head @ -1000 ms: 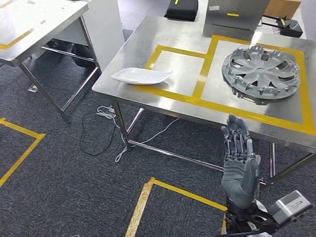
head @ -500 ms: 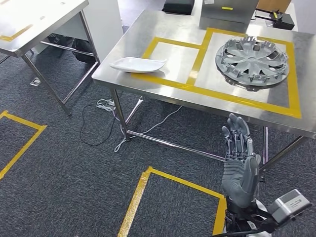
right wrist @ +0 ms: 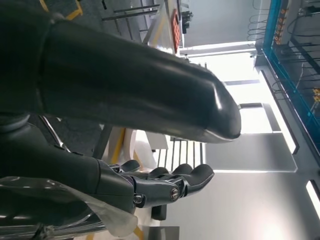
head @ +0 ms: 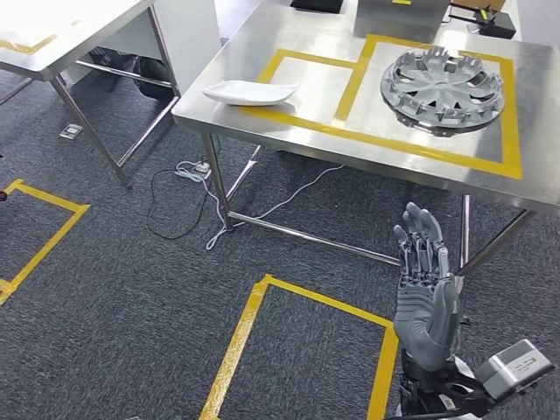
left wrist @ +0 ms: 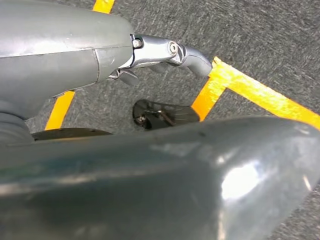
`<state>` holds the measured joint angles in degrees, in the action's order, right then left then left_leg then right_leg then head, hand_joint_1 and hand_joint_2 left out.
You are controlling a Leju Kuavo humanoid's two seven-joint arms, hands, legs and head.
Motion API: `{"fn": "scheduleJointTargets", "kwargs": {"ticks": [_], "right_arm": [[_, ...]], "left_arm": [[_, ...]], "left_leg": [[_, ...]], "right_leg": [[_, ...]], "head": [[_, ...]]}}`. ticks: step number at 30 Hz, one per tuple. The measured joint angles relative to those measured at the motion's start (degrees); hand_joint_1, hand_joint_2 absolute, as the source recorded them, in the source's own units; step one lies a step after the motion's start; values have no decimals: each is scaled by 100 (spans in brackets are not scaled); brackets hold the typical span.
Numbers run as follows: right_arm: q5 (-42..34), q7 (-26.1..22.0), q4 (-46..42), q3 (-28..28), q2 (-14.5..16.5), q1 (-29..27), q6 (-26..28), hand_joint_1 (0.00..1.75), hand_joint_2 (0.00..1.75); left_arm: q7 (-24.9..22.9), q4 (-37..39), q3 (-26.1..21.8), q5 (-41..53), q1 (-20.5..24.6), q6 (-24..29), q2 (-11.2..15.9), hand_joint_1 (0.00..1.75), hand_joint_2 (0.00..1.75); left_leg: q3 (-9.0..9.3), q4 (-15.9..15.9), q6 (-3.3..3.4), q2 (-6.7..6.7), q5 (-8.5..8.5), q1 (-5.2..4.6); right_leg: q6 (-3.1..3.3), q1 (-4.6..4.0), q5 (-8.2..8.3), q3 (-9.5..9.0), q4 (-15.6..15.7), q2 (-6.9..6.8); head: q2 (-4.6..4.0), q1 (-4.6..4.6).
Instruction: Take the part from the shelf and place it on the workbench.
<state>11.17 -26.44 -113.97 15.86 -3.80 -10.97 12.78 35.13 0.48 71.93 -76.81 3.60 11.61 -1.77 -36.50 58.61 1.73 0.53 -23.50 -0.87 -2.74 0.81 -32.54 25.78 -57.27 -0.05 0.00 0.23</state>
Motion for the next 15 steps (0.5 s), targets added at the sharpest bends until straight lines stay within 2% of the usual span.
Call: {"fn": "scheduleJointTargets", "kwargs": {"ticks": [1,2,3,4,5,7,8,9,10,11,12,14,15], "right_arm": [[30,4,0,1,0,-4,5,0,0],[70,8,1,1,0,-7,15,0,0],[115,13,2,3,0,-9,30,0,0],[154,19,2,7,0,-10,47,0,0],[183,23,2,12,0,-10,63,0,0],[223,32,1,21,0,-16,89,0,0],[238,36,1,23,0,-18,97,0,0],[250,41,1,23,0,-20,104,0,0],[260,44,1,24,0,-20,108,0,0],[266,46,1,25,0,-20,110,0,0],[268,47,1,25,0,-19,112,0,0],[272,46,1,24,0,-19,113,0,0],[273,46,1,24,0,-18,116,0,0]], "left_arm": [[0,0,0,0,-2,1,2,0,0],[0,1,0,0,-4,2,9,0,0],[0,1,0,0,-7,3,15,0,0],[-1,2,0,0,-12,3,20,0,0],[-1,2,0,0,-16,4,25,0,0],[-1,2,0,0,-18,5,24,0,0],[-1,2,0,0,-16,7,23,0,0],[-1,2,0,0,-15,7,23,0,0],[-1,2,0,0,-16,8,22,0,0],[-1,2,0,0,-17,8,22,0,0],[-1,2,0,0,-17,9,22,0,0],[-1,2,0,0,-10,13,27,0,0],[-1,2,0,0,-5,15,28,0,0]], "left_leg": [[-24,16,-23,-2,41,-3],[-41,24,-45,-5,75,3],[-68,51,-73,-9,40,11],[-109,149,-111,-13,-100,21],[-169,351,-151,-17,-334,35],[-320,1030,-224,-21,-884,62],[-374,1363,-244,-22,-1028,74],[-368,1566,-252,-21,-1044,81],[-277,1570,-247,-20,-953,85],[-75,1340,-228,-9,-800,84],[208,940,-190,44,-652,75],[716,130,-105,189,-537,26],[832,-95,-72,240,-546,-4]], "right_leg": [[40,-13,-30,-32,92,4],[89,-8,-9,28,74,-2],[135,-4,22,84,70,-9],[189,5,64,135,67,-24],[238,13,115,190,69,-43],[285,6,218,301,65,-92],[287,1,266,345,61,-123],[284,-5,310,387,55,-158],[278,-10,350,424,47,-196],[270,-14,384,455,42,-240],[261,-18,411,483,38,-286],[224,-32,453,516,33,-390],[198,-33,473,527,32,-443]], "head": [[-1,2],[-1,5],[-1,9],[-1,-2],[0,-14],[0,-39],[0,-41],[0,-41],[0,-41],[0,-41],[0,-41],[0,-37],[0,-38]]}}
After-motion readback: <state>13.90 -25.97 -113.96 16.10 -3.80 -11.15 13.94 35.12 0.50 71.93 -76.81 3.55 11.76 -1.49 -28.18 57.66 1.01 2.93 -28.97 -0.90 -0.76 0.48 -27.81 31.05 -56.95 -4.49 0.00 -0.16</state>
